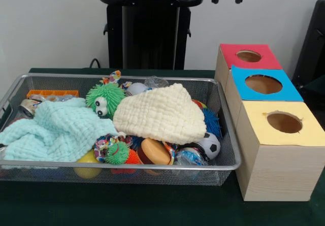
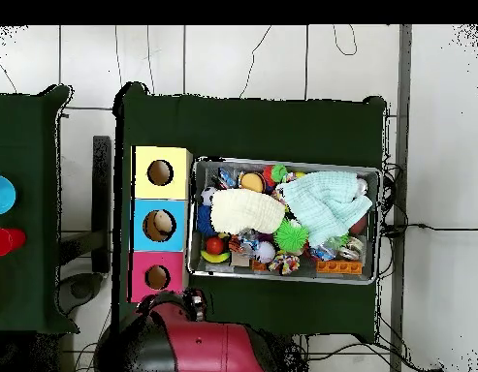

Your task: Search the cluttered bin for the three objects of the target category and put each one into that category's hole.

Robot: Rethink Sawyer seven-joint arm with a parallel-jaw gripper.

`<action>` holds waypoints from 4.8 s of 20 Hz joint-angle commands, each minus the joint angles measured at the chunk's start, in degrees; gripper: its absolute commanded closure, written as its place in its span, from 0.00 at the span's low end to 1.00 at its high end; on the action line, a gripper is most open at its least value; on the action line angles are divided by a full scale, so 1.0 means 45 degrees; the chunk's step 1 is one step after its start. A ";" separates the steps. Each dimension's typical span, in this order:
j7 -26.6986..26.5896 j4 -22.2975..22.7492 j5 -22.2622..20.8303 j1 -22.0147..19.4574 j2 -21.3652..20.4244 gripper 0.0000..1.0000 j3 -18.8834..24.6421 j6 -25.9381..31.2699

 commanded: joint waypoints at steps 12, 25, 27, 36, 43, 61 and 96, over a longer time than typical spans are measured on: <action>0.0143 0.0575 -0.0496 -0.1471 0.0451 0.00 0.0741 0.0119; -0.1038 0.0998 -0.0780 -0.3164 0.0699 0.00 0.1405 -0.0340; -0.1192 0.1095 -0.0776 -0.3410 0.0602 0.00 0.1544 -0.0250; -0.1941 0.1538 -0.1322 -0.4974 0.0382 0.00 0.2108 -0.0325; -0.1412 0.1846 -0.1696 -0.5298 0.0523 0.00 0.2582 -0.0813; -0.0047 -0.0041 -0.2134 -0.4698 0.1948 0.00 0.3416 -0.0131; -0.0212 -0.5038 -0.2568 -0.3569 0.4881 0.00 0.3077 0.1976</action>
